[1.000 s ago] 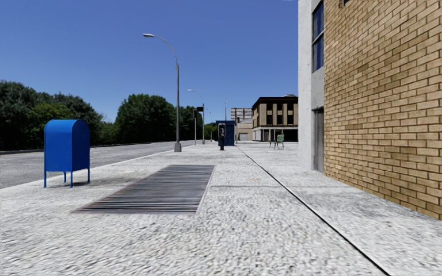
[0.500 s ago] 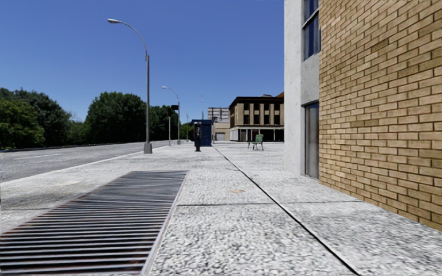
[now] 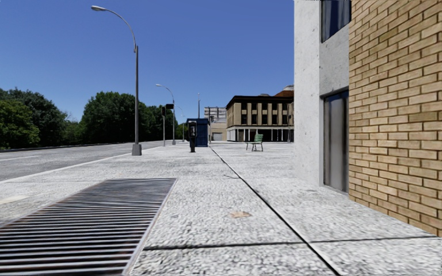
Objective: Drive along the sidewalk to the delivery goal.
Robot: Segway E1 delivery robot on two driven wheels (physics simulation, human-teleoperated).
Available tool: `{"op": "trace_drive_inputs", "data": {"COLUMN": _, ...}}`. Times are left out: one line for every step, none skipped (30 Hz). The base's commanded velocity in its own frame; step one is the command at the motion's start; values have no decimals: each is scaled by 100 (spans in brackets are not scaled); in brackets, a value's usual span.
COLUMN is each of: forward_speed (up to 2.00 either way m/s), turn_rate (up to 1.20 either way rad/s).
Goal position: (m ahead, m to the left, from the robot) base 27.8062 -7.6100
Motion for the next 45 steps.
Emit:
{"op": "trace_drive_inputs", "data": {"forward_speed": 200, "turn_rate": 0}}
{"op": "trace_drive_inputs", "data": {"forward_speed": 200, "turn_rate": 0}}
{"op": "trace_drive_inputs", "data": {"forward_speed": 200, "turn_rate": 0}}
{"op": "trace_drive_inputs", "data": {"forward_speed": 200, "turn_rate": 0}}
{"op": "trace_drive_inputs", "data": {"forward_speed": 200, "turn_rate": 0}}
{"op": "trace_drive_inputs", "data": {"forward_speed": 200, "turn_rate": 0}}
{"op": "trace_drive_inputs", "data": {"forward_speed": 200, "turn_rate": 0}}
{"op": "trace_drive_inputs", "data": {"forward_speed": 200, "turn_rate": 0}}
{"op": "trace_drive_inputs", "data": {"forward_speed": 200, "turn_rate": 0}}
{"op": "trace_drive_inputs", "data": {"forward_speed": 200, "turn_rate": 0}}
{"op": "trace_drive_inputs", "data": {"forward_speed": 200, "turn_rate": 0}}
{"op": "trace_drive_inputs", "data": {"forward_speed": 200, "turn_rate": 0}}
{"op": "trace_drive_inputs", "data": {"forward_speed": 200, "turn_rate": 0}}
{"op": "trace_drive_inputs", "data": {"forward_speed": 200, "turn_rate": 0}}
{"op": "trace_drive_inputs", "data": {"forward_speed": 200, "turn_rate": 0}}
{"op": "trace_drive_inputs", "data": {"forward_speed": 200, "turn_rate": 0}}
{"op": "trace_drive_inputs", "data": {"forward_speed": 200, "turn_rate": 0}}
{"op": "trace_drive_inputs", "data": {"forward_speed": 200, "turn_rate": 0}}
{"op": "trace_drive_inputs", "data": {"forward_speed": 200, "turn_rate": 0}}
{"op": "trace_drive_inputs", "data": {"forward_speed": 200, "turn_rate": 0}}
{"op": "trace_drive_inputs", "data": {"forward_speed": 200, "turn_rate": 0}}
{"op": "trace_drive_inputs", "data": {"forward_speed": 200, "turn_rate": 0}}
{"op": "trace_drive_inputs", "data": {"forward_speed": 200, "turn_rate": 0}}
{"op": "trace_drive_inputs", "data": {"forward_speed": 200, "turn_rate": 0}}
{"op": "trace_drive_inputs", "data": {"forward_speed": 200, "turn_rate": 0}}
{"op": "trace_drive_inputs", "data": {"forward_speed": 200, "turn_rate": 0}}
{"op": "trace_drive_inputs", "data": {"forward_speed": 200, "turn_rate": 0}}
{"op": "trace_drive_inputs", "data": {"forward_speed": 200, "turn_rate": 0}}
{"op": "trace_drive_inputs", "data": {"forward_speed": 200, "turn_rate": 0}}
{"op": "trace_drive_inputs", "data": {"forward_speed": 200, "turn_rate": 0}}
{"op": "trace_drive_inputs", "data": {"forward_speed": 200, "turn_rate": 0}}
{"op": "trace_drive_inputs", "data": {"forward_speed": 200, "turn_rate": 0}}
{"op": "trace_drive_inputs", "data": {"forward_speed": 200, "turn_rate": 0}}
{"op": "trace_drive_inputs", "data": {"forward_speed": 200, "turn_rate": 0}}
{"op": "trace_drive_inputs", "data": {"forward_speed": 200, "turn_rate": 0}}
{"op": "trace_drive_inputs", "data": {"forward_speed": 200, "turn_rate": 0}}
{"op": "trace_drive_inputs", "data": {"forward_speed": 200, "turn_rate": 0}}
{"op": "trace_drive_inputs", "data": {"forward_speed": 200, "turn_rate": 0}}
{"op": "trace_drive_inputs", "data": {"forward_speed": 200, "turn_rate": 0}}
{"op": "trace_drive_inputs", "data": {"forward_speed": 200, "turn_rate": 0}}
{"op": "trace_drive_inputs", "data": {"forward_speed": 200, "turn_rate": 0}}
{"op": "trace_drive_inputs", "data": {"forward_speed": 200, "turn_rate": 0}}
{"op": "trace_drive_inputs", "data": {"forward_speed": 200, "turn_rate": 0}}
{"op": "trace_drive_inputs", "data": {"forward_speed": 200, "turn_rate": 0}}
{"op": "trace_drive_inputs", "data": {"forward_speed": 200, "turn_rate": 0}}
